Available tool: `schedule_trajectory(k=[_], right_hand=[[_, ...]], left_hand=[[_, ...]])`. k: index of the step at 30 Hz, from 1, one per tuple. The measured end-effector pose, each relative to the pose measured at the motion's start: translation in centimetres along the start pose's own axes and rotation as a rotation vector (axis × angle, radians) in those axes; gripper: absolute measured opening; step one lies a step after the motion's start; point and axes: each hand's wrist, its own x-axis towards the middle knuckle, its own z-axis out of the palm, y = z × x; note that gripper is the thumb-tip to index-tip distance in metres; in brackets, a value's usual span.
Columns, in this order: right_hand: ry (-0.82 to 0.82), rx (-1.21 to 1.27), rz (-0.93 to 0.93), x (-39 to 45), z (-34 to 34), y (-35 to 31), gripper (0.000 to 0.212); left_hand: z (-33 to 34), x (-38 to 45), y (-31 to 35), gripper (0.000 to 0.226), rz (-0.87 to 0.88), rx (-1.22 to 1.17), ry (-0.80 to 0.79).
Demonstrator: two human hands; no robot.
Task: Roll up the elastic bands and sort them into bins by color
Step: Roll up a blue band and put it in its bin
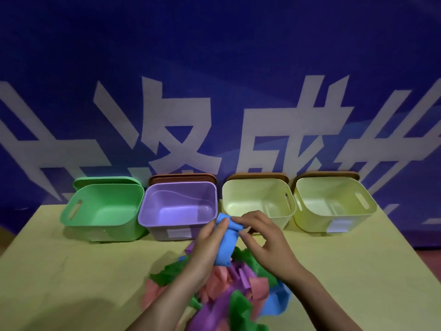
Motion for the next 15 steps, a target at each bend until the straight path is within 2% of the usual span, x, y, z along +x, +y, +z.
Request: schedule_trajectory(k=[5,9,15], right_hand=[[0.002,0.277,0.313,-1.8,-4.2,0.8,0.024],[0.074,0.378,0.406,-2.6,-7.0,1.5,0.02],[-0.014,0.354,0.42,-3.7,-10.4,3.3,0.02]], left_hand=[[4.9,-0.6,-0.6,0.015,0.009,0.032,-0.086],[8.2,-0.5,-1.4,0.014,0.032,0.131,-0.148],[11.4,-0.4,-2.0,0.015,0.072,0.254,-0.192]])
